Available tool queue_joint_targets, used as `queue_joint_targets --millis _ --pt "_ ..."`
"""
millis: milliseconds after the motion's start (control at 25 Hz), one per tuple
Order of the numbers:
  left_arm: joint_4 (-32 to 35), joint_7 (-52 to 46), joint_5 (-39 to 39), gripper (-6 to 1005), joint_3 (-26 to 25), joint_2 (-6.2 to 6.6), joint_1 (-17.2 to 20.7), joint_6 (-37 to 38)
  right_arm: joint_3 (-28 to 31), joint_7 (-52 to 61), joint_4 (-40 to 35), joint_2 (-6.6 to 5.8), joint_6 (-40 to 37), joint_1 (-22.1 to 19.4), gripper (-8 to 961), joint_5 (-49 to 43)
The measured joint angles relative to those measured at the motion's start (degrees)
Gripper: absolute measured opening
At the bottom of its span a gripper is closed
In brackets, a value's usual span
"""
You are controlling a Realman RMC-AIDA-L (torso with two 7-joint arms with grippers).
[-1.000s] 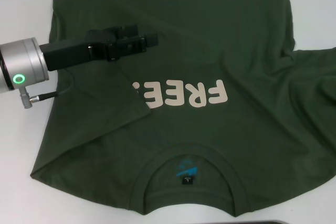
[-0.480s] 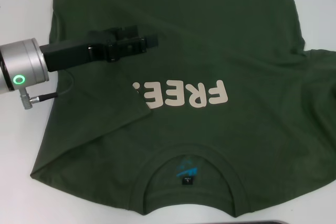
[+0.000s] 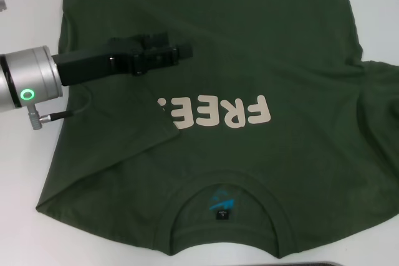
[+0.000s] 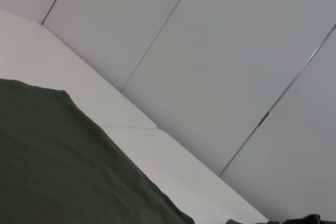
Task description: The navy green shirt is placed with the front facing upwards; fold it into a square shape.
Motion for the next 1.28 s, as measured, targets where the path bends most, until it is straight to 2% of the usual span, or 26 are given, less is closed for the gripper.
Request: queue_joint_targets --millis 280,680,960,1000,1280 --pt "0.0 -0.2 0.0 875 0.6 0.0 -0.1 -0.6 0.3 -1.4 0.1 1.0 -4.3 3.1 15 0.1" --pt "-0.2 -0.3 0.1 874 1.1 0.0 -0.1 -1.0 -0.7 -1.5 0.7 1.36 -5.6 8.3 15 0.2" --pt "-0.2 -0.3 0.1 874 1.2 0.0 -0.1 -1.4 -3.7 -1.5 0.7 3.18 -4.5 11.9 14 0.2" --pt "-0.5 -0.3 0.0 875 1.2 0.0 -0.1 -1.7 -4.8 -1.5 0.7 3.83 -4.1 12.7 14 0.2" --pt "-0.8 -0.3 0.0 874 1.2 0.01 -0.1 -1.9 -7.0 -1.5 0.9 5.24 -2.3 14.4 14 0.2"
